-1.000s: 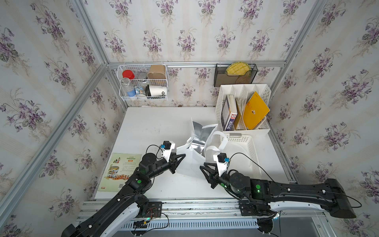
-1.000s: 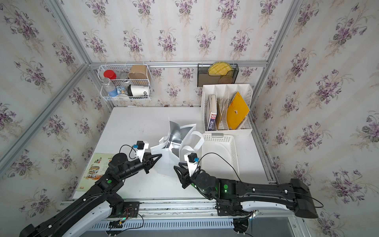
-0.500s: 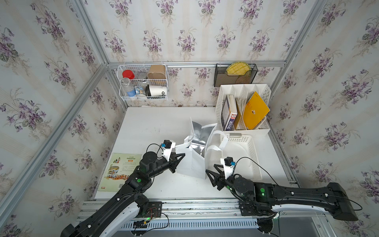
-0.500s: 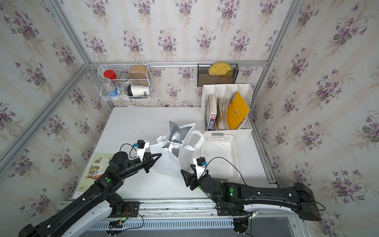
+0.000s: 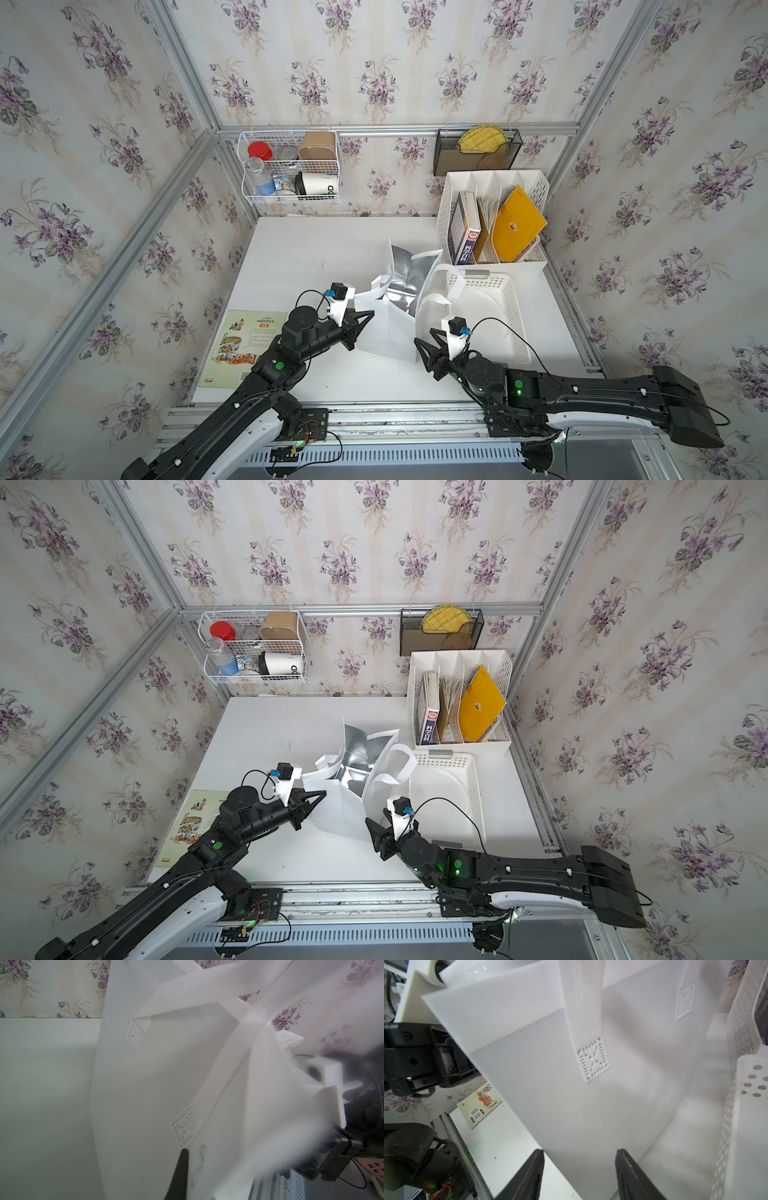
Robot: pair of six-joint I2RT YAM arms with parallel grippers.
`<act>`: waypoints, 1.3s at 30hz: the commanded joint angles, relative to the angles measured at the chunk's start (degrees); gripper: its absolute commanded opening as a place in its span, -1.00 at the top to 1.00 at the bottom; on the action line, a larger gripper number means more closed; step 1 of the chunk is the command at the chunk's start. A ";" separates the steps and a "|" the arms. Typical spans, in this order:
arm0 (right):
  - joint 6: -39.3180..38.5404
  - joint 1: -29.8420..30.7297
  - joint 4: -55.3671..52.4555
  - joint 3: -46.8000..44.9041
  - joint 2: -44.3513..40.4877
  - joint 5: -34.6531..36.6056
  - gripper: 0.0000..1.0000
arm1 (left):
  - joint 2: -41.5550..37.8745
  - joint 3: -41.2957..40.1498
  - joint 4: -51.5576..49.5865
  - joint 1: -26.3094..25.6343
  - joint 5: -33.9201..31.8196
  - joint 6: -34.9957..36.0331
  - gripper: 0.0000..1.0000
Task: Place the ice pack in the delivery bag
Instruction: Close the delivery bag at the center of the board.
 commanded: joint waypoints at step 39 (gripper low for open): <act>-5.10 -1.36 14.10 1.99 9.92 -7.43 0.58 | -0.82 0.46 -1.22 -0.10 0.02 -4.54 1.00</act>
